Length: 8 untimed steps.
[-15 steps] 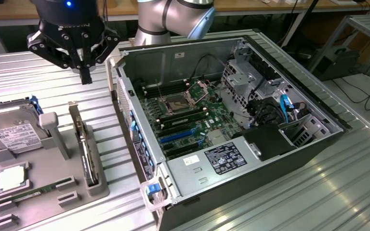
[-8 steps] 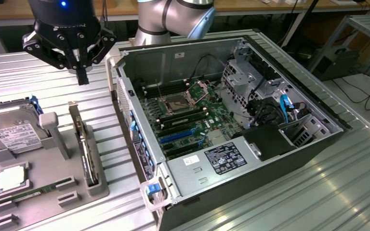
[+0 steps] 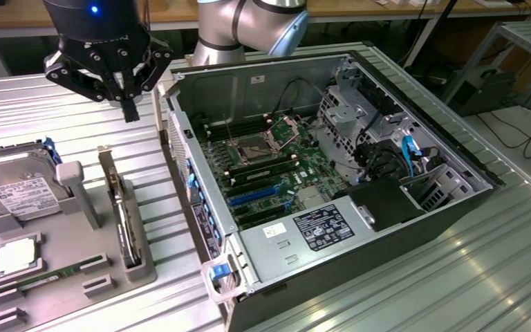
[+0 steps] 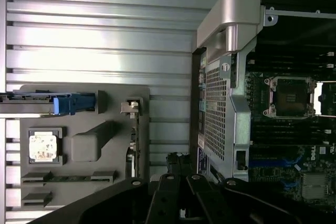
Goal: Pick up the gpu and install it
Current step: 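Reach for the gpu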
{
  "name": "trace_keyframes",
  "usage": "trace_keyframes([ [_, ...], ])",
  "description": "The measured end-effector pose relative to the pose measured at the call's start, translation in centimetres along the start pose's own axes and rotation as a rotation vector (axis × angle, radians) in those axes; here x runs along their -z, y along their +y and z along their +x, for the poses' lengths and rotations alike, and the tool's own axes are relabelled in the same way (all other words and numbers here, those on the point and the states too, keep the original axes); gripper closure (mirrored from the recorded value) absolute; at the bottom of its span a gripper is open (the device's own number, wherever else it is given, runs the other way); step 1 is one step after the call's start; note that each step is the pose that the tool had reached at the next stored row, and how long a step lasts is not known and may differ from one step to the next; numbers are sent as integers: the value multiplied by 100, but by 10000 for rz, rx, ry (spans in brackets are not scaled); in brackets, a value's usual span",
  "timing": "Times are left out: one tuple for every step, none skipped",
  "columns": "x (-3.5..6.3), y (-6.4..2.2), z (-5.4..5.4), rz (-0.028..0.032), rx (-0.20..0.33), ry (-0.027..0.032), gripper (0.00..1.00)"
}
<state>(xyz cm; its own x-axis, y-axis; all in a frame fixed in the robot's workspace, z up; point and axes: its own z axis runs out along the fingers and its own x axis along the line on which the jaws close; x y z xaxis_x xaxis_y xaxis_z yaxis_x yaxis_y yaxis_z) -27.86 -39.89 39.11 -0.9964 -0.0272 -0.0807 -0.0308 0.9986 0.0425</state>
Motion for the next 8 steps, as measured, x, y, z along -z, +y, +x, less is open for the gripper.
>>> trace_keyframes([
  [0,0,0,0,-1,0,89],
  [0,0,-1,0,-5,11,89],
  [1,0,0,-24,-16,140,89],
  [0,0,1,-28,-26,250,89],
  [0,0,1,-32,-37,395,89],
  [0,-1,2,-33,-44,478,89],
  [1,-6,1,-40,55,487,89],
  [0,-7,0,-76,694,515,89],
])
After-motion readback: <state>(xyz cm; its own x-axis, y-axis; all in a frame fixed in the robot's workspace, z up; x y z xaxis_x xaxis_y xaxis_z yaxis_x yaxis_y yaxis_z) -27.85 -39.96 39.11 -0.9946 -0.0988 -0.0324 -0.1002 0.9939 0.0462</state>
